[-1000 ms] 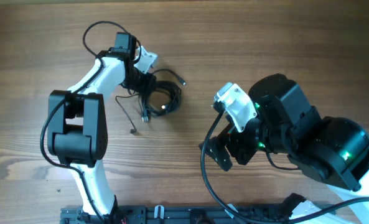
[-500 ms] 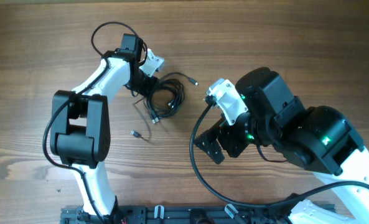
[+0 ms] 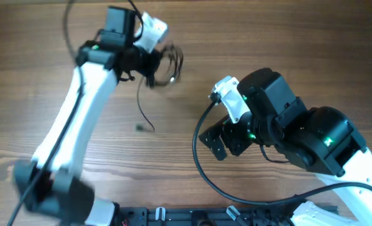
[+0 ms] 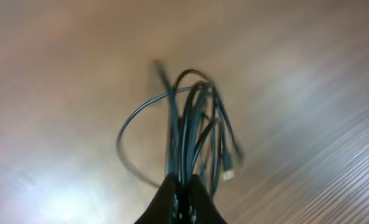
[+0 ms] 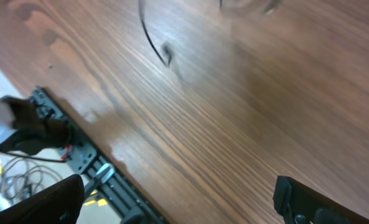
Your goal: Untangle cables
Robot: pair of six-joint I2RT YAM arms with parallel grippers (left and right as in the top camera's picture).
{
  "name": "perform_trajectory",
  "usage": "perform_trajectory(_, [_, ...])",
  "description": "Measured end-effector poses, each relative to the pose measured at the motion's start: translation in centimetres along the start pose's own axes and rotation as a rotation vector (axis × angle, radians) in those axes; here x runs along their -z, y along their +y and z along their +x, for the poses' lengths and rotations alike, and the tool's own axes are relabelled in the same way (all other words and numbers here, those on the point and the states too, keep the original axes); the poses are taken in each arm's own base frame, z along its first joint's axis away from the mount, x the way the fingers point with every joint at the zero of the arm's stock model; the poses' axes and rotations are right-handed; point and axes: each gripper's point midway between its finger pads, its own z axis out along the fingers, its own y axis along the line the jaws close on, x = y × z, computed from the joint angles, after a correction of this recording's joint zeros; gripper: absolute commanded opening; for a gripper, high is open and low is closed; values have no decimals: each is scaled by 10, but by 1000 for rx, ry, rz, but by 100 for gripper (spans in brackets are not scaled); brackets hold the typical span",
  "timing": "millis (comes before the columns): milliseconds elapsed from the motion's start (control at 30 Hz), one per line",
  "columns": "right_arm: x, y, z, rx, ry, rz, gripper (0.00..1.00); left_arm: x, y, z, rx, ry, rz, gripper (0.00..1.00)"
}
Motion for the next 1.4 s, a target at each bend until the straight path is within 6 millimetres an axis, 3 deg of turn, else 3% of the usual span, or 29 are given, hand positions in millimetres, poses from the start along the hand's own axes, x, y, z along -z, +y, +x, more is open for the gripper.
perform_trajectory(67, [-3, -4, -3, -3, -3, 23, 100, 45, -15, -30, -46, -136, -3, 4])
perform_trajectory(133, [-9, -9, -9, -4, -9, 46, 100, 82, -32, -47, -85, -233, 13, 4])
perform_trajectory(233, [-22, -15, -21, -3, -24, 77, 100, 112, -55, -55, -122, -304, 59, 4])
perform_trajectory(333, [-39, -30, -38, -2, -48, 152, 100, 113, -65, -49, -124, -284, 99, 4])
perform_trajectory(500, [-56, -59, -64, -27, -111, 310, 100, 96, -60, -29, -90, -181, 90, 4])
perform_trajectory(633, [-52, -68, -92, -55, -236, 371, 99, 92, -58, -22, -79, -147, 79, 4])
perform_trajectory(800, [-46, -71, -110, -100, -322, 385, 99, 97, -65, -22, -81, -157, 110, 4])
perform_trajectory(833, [-46, -71, -111, -106, -327, 390, 94, 101, -67, -23, -85, -167, 118, 4])
perform_trajectory(900, [-47, -75, -111, -115, -326, 402, 65, 110, -70, -25, -92, -190, 119, 4])
perform_trajectory(933, [-48, -77, -110, -127, -321, 413, 38, 115, -72, -26, -97, -203, 119, 5])
perform_trajectory(967, [-50, -81, -109, -134, -313, 424, 18, 125, -74, -28, -105, -226, 116, 6])
perform_trajectory(1000, [-55, -85, -107, -140, -300, 436, 4, 134, -77, -29, -113, -249, 114, 7])
perform_trajectory(1100, [-66, -98, -100, -173, -255, 477, 4, 158, -86, -32, -139, -304, 105, 11])
perform_trajectory(1133, [-68, -107, -93, -194, -225, 506, 4, 165, -86, -32, -143, -318, 92, 19])
perform_trajectory(1200, [-67, -137, -80, -267, -185, 583, 4, 187, -82, -31, -145, -360, 29, 49])
perform_trajectory(1233, [-64, -149, -75, -301, -173, 612, 4, 195, -80, -31, -152, -375, 1, 55])
perform_trajectory(1400, [-43, -203, -39, -512, -105, 728, 4, 223, -56, -23, -100, -399, -186, 59])
